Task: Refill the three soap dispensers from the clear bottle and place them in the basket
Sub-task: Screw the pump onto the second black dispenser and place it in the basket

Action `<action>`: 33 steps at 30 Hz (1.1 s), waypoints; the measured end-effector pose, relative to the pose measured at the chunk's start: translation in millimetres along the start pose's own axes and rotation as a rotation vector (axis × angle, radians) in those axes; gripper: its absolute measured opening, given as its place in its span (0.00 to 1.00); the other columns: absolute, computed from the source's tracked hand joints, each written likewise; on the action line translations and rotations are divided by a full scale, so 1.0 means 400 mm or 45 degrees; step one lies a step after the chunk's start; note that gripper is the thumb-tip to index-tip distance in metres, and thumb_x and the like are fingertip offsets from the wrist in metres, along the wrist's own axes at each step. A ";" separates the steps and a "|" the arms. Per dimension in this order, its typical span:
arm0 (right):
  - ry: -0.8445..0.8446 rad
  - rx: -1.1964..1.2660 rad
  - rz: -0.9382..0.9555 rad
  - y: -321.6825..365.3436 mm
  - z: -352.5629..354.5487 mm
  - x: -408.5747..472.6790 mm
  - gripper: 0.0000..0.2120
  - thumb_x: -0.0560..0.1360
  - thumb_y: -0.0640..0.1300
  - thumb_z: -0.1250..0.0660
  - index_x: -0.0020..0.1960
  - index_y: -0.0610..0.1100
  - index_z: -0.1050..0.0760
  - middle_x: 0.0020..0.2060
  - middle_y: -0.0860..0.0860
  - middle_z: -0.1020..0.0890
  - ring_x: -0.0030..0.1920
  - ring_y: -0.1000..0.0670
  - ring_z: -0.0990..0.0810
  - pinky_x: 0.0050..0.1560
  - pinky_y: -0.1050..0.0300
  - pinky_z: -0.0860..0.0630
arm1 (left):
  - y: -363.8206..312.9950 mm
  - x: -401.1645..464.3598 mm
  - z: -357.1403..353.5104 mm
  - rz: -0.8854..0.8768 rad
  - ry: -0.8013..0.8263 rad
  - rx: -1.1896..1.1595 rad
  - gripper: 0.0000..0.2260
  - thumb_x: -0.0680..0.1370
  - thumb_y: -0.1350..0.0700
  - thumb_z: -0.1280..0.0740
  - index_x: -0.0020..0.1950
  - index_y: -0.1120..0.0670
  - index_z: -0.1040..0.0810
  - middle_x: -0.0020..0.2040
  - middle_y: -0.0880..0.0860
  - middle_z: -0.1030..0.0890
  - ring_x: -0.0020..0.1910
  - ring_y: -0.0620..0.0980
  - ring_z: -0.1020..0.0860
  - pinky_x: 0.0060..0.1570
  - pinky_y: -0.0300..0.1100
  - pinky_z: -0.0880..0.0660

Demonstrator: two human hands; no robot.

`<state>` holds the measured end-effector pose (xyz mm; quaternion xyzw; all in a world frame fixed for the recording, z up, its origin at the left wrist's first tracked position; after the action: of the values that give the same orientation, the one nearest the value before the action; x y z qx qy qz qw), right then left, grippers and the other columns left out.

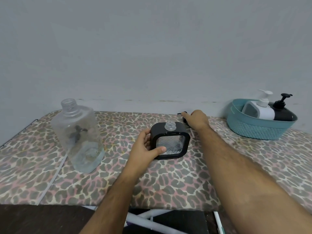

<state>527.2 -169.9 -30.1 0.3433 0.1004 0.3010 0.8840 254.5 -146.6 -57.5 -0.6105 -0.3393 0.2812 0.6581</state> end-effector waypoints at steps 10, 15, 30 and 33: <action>0.150 0.195 -0.123 -0.012 -0.002 -0.034 0.15 0.73 0.44 0.27 0.32 0.40 0.27 0.18 0.51 0.25 0.17 0.54 0.28 0.19 0.67 0.35 | -0.013 -0.007 -0.001 -0.013 -0.004 -0.049 0.29 0.70 0.61 0.23 0.67 0.44 0.29 0.60 0.48 0.20 0.57 0.43 0.20 0.58 0.46 0.22; 0.183 0.430 -0.088 -0.005 0.040 -0.088 0.11 0.69 0.42 0.25 0.33 0.38 0.23 0.27 0.46 0.20 0.29 0.47 0.24 0.29 0.60 0.31 | -0.017 -0.009 0.001 -0.015 -0.014 -0.119 0.24 0.71 0.61 0.24 0.59 0.38 0.26 0.59 0.48 0.19 0.59 0.46 0.20 0.61 0.49 0.23; 0.016 0.979 0.415 0.216 0.335 -0.328 0.05 0.75 0.42 0.28 0.41 0.43 0.17 0.35 0.49 0.16 0.37 0.51 0.20 0.49 0.52 0.21 | -0.041 -0.042 -0.021 -0.047 0.052 0.101 0.31 0.75 0.56 0.26 0.76 0.46 0.35 0.63 0.44 0.23 0.62 0.41 0.24 0.63 0.42 0.25; -0.060 1.028 0.540 0.261 0.347 -0.369 0.05 0.75 0.39 0.27 0.40 0.45 0.16 0.36 0.51 0.14 0.37 0.56 0.18 0.45 0.59 0.20 | -0.047 -0.048 -0.026 -0.058 0.051 0.134 0.31 0.76 0.56 0.27 0.76 0.46 0.35 0.59 0.39 0.23 0.57 0.33 0.25 0.60 0.36 0.26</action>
<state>414.1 -273.6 138.6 0.6802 0.1170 0.4043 0.6001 250.1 -169.9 -41.0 -0.5725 -0.3247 0.2714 0.7023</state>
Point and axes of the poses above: each hand's wrist, its own x-axis towards the middle knuckle, its own z-axis out of the back of the hand, y = z × x, the point moved 8 cm from there along x, towards the middle knuckle
